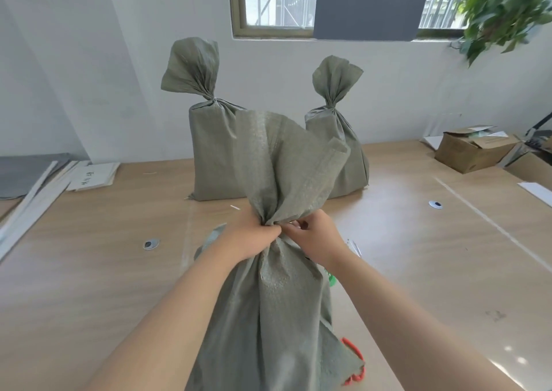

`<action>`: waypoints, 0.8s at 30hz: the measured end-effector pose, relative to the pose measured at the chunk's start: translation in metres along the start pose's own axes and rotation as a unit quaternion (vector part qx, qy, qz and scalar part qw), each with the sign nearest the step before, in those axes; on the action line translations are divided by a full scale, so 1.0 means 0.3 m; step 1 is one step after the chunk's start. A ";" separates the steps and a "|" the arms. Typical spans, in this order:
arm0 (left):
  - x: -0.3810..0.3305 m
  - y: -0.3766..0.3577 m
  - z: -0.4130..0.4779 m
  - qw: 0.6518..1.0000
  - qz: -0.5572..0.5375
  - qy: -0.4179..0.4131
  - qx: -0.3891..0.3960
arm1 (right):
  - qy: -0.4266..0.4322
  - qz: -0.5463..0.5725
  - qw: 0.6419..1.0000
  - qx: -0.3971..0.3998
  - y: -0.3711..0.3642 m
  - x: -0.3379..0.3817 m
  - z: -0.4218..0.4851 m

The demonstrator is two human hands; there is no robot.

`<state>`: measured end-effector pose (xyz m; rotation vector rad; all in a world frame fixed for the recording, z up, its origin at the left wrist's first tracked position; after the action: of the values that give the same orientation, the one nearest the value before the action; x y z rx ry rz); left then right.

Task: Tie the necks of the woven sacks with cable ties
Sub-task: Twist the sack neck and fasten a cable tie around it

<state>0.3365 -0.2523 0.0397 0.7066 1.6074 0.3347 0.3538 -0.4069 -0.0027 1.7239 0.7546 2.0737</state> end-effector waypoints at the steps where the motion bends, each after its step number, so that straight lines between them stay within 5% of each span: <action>1: 0.002 0.011 -0.008 1.000 0.025 -0.009 -0.004 | 0.003 0.002 1.000 -0.001 -0.005 0.006 -0.007; 6: -0.011 0.039 -0.044 0.985 0.147 -0.077 -0.044 | 0.040 0.046 0.998 0.005 -0.014 0.031 -0.029; 10: -0.032 0.049 -0.069 0.961 0.270 -0.048 -0.040 | 0.064 0.099 0.993 0.027 0.016 0.060 -0.050; 15: -0.065 0.055 -0.096 0.963 0.268 0.015 0.004 | 0.059 0.116 0.991 0.041 0.021 0.050 -0.066; 24: -0.090 0.050 -0.097 0.955 0.296 0.002 -0.001 | 0.047 0.090 0.994 0.036 0.020 0.042 -0.090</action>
<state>0.3127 -0.2521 0.0747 1.1832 1.3685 0.7702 0.3254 -0.4093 0.0077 1.8024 0.7327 2.2884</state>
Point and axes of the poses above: each hand's wrist, its own z-axis towards the middle knuckle, its own y-axis out of the back of the hand, x = y × z, the point moved 2 cm from there along z, towards the middle knuckle, and after that the axes turned 7 degrees about x, right-handed, at the moved point
